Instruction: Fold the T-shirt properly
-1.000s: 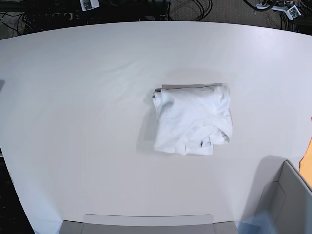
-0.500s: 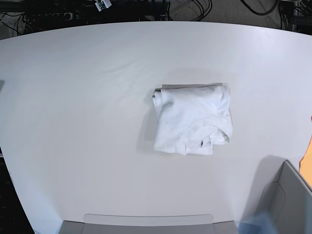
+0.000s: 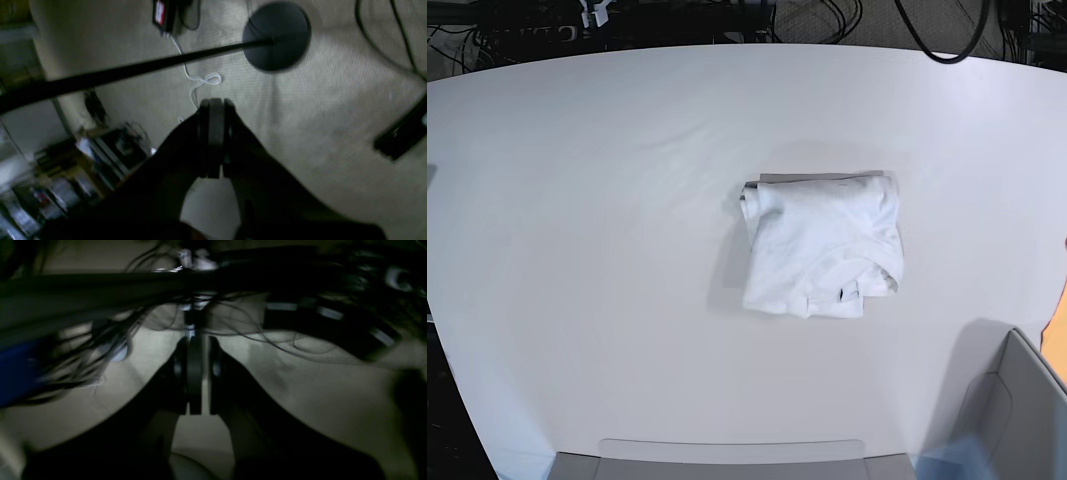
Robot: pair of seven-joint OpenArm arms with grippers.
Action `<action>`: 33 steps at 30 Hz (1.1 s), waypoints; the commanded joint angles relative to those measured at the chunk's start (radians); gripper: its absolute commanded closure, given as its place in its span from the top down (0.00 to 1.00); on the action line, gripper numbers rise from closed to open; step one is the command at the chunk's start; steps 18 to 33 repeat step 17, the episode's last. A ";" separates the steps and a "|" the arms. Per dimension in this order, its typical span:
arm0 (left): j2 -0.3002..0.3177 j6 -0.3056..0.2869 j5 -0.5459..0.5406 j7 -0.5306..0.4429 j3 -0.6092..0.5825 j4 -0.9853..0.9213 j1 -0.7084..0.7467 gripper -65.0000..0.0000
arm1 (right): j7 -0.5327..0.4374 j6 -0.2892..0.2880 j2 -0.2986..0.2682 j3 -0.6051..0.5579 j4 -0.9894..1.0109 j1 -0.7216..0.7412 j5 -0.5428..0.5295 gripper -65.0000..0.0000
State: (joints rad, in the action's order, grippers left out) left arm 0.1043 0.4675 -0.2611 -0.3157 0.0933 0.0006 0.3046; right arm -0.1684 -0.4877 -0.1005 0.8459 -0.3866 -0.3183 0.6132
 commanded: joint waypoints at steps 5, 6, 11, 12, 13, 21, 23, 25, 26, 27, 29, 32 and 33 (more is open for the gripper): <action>0.010 0.012 0.102 -0.027 0.000 -0.001 -0.117 0.00 | -0.066 0.366 -0.071 0.032 0.220 0.077 0.192 0.04; 0.010 0.012 0.115 -0.027 0.000 -0.001 -0.124 0.00 | -0.070 0.447 -0.084 0.032 0.259 0.094 0.227 0.04; 0.010 0.012 0.165 0.123 0.001 -0.001 -0.172 0.00 | -0.067 0.685 -0.100 0.032 0.312 0.143 0.299 0.04; 0.010 0.012 0.177 0.158 0.001 -0.001 -0.181 0.00 | -0.067 0.702 -0.098 0.032 0.312 0.150 0.299 0.04; 0.010 0.012 0.190 0.177 0.001 -0.001 -0.187 0.00 | -0.066 0.706 -0.098 0.032 0.312 0.156 0.299 0.04; 0.010 0.012 0.222 0.189 0.001 -0.001 -0.193 0.00 | -0.066 0.709 -0.094 0.032 0.315 0.161 0.299 0.04; 0.010 0.012 0.222 0.189 0.001 -0.001 -0.193 0.00 | -0.066 0.709 -0.094 0.032 0.315 0.161 0.299 0.04; 0.010 0.012 0.222 0.189 0.001 -0.001 -0.193 0.00 | -0.066 0.709 -0.094 0.032 0.315 0.161 0.299 0.04; 0.010 0.012 0.222 0.189 0.001 -0.001 -0.193 0.00 | -0.066 0.709 -0.094 0.032 0.315 0.161 0.299 0.04; 0.010 0.012 0.222 0.189 0.001 -0.001 -0.193 0.00 | -0.066 0.709 -0.094 0.032 0.315 0.161 0.299 0.04; 0.010 0.012 0.222 0.189 0.001 -0.001 -0.193 0.00 | -0.066 0.709 -0.094 0.032 0.315 0.161 0.299 0.04; 0.010 0.012 0.222 0.189 0.001 -0.001 -0.193 0.00 | -0.066 0.709 -0.094 0.032 0.315 0.161 0.299 0.04; 0.010 0.012 0.222 0.189 0.001 -0.001 -0.193 0.00 | -0.066 0.709 -0.094 0.032 0.315 0.161 0.299 0.04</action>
